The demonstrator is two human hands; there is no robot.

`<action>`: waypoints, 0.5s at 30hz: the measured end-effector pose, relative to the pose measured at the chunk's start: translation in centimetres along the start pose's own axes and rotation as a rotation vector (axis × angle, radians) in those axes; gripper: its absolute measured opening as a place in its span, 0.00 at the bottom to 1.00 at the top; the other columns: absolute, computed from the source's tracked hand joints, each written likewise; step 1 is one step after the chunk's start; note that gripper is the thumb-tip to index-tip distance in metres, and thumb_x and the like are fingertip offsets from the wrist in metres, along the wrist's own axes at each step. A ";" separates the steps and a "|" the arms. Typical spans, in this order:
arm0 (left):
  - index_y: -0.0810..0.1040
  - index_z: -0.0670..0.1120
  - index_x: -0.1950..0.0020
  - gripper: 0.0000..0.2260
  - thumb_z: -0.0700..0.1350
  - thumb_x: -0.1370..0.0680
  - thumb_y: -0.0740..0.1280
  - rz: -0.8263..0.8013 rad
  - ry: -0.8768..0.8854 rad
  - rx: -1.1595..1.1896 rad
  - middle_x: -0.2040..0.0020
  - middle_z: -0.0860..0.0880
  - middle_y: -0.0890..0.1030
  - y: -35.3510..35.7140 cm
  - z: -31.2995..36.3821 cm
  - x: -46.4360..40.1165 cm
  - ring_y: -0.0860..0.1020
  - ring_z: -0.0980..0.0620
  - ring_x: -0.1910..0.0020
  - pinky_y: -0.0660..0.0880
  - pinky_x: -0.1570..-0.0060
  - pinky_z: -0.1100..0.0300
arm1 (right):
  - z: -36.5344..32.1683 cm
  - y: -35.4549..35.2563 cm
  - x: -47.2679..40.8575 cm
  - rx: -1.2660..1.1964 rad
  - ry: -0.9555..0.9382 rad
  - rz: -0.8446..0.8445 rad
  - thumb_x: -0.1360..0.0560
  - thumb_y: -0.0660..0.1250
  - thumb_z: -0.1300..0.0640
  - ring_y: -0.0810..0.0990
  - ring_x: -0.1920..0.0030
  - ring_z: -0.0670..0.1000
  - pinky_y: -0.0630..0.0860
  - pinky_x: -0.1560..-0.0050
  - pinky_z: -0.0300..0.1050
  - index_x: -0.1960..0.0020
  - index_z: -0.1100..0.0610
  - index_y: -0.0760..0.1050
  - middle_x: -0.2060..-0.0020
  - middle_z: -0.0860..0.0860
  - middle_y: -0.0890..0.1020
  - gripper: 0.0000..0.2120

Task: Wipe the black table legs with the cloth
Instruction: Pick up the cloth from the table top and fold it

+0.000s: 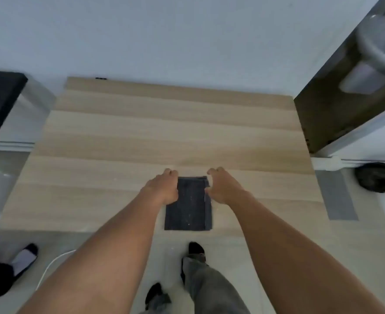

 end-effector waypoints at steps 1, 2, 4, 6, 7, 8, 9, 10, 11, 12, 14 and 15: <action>0.63 0.42 0.24 0.23 0.44 0.18 0.62 -0.017 -0.013 -0.002 0.28 0.43 0.66 0.3 0.0 -0.5 0.75 0.40 0.37 0.75 0.42 0.45 | -0.1 0.5 -0.6 0.005 -0.002 -0.019 0.22 0.69 0.52 0.74 0.34 0.59 0.77 0.40 0.54 0.27 0.54 0.66 0.31 0.53 0.68 0.26; 0.62 0.41 0.23 0.23 0.43 0.18 0.62 -0.011 -0.026 0.007 0.27 0.42 0.66 0.5 -0.1 -1.0 0.74 0.40 0.36 0.75 0.41 0.45 | -0.2 0.7 -1.1 0.008 0.003 -0.027 0.22 0.69 0.52 0.74 0.33 0.59 0.77 0.40 0.54 0.26 0.54 0.65 0.31 0.53 0.67 0.28; 0.63 0.40 0.24 0.23 0.43 0.18 0.63 0.001 -0.053 -0.005 0.28 0.41 0.65 1.0 -0.3 -1.7 0.72 0.39 0.34 0.74 0.40 0.45 | -0.5 1.8 -1.8 0.039 0.009 -0.074 0.22 0.70 0.52 0.72 0.33 0.60 0.77 0.40 0.55 0.24 0.54 0.63 0.30 0.53 0.66 0.30; 0.67 0.39 0.29 0.20 0.41 0.19 0.65 0.041 -0.084 0.011 0.31 0.40 0.66 0.9 -0.5 -2.4 0.73 0.38 0.37 0.75 0.42 0.47 | -0.9 2.5 -2.5 0.102 0.008 -0.082 0.22 0.70 0.53 0.70 0.33 0.61 0.77 0.40 0.57 0.25 0.54 0.63 0.31 0.54 0.66 0.29; 0.70 0.39 0.32 0.18 0.39 0.20 0.66 0.063 -0.096 0.026 0.33 0.40 0.67 0.8 -0.6 -2.7 0.74 0.38 0.39 0.76 0.46 0.48 | -1.0 2.6 -2.7 0.132 0.008 -0.071 0.22 0.70 0.53 0.69 0.34 0.62 0.77 0.41 0.57 0.26 0.54 0.64 0.32 0.54 0.66 0.28; 0.71 0.39 0.34 0.16 0.38 0.21 0.67 0.080 -0.109 0.040 0.34 0.40 0.68 0.5 -0.7 -2.8 0.75 0.39 0.41 0.75 0.49 0.50 | -1.2 2.5 -2.8 0.152 0.011 -0.052 0.22 0.70 0.53 0.69 0.34 0.62 0.77 0.43 0.56 0.28 0.55 0.65 0.33 0.54 0.66 0.26; 0.72 0.39 0.36 0.15 0.38 0.22 0.68 0.092 -0.125 0.054 0.35 0.40 0.68 0.5 -0.9 -3.0 0.76 0.39 0.43 0.74 0.52 0.51 | -1.2 2.5 -2.9 0.164 0.025 -0.037 0.23 0.71 0.54 0.69 0.36 0.61 0.78 0.46 0.56 0.30 0.55 0.66 0.35 0.55 0.66 0.24; 0.73 0.39 0.37 0.14 0.37 0.22 0.68 0.102 -0.140 0.074 0.35 0.40 0.69 0.5 -1.1 -3.1 0.77 0.40 0.44 0.73 0.54 0.53 | -1.2 2.6 -2.9 0.167 0.038 -0.027 0.23 0.71 0.54 0.70 0.37 0.61 0.78 0.48 0.55 0.32 0.55 0.67 0.36 0.56 0.66 0.23; 0.74 0.39 0.38 0.13 0.37 0.22 0.68 0.108 -0.155 0.093 0.36 0.40 0.69 0.6 -1.3 -3.2 0.77 0.41 0.46 0.72 0.55 0.54 | -1.2 2.7 -2.8 0.164 0.050 -0.021 0.22 0.71 0.54 0.70 0.37 0.61 0.77 0.51 0.53 0.33 0.55 0.67 0.36 0.56 0.66 0.22; 0.74 0.39 0.40 0.11 0.37 0.22 0.68 0.112 -0.168 0.111 0.36 0.41 0.68 0.7 -1.5 -3.2 0.77 0.42 0.49 0.71 0.56 0.54 | -1.2 2.8 -2.7 0.154 0.059 -0.013 0.22 0.71 0.55 0.70 0.38 0.60 0.76 0.52 0.52 0.34 0.56 0.68 0.36 0.57 0.65 0.20; 0.75 0.40 0.42 0.10 0.35 0.22 0.68 0.118 -0.175 0.135 0.37 0.41 0.68 0.9 -1.8 -3.3 0.75 0.44 0.51 0.71 0.57 0.55 | -1.4 2.7 -2.5 0.133 0.067 0.013 0.22 0.71 0.56 0.69 0.37 0.59 0.76 0.51 0.51 0.37 0.57 0.70 0.36 0.56 0.64 0.17; 0.74 0.40 0.42 0.10 0.35 0.22 0.67 0.119 -0.170 0.148 0.37 0.40 0.69 0.9 -1.9 -3.4 0.75 0.43 0.50 0.72 0.56 0.55 | -1.5 2.6 -2.3 0.115 0.068 0.027 0.22 0.71 0.57 0.69 0.38 0.59 0.76 0.51 0.50 0.38 0.57 0.71 0.37 0.56 0.65 0.16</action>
Point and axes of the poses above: each hand's wrist, its own x-axis away from the middle knuckle, its own y-axis out of the palm, z = x × y, the point moved 7 cm from there along -x, towards the middle knuckle
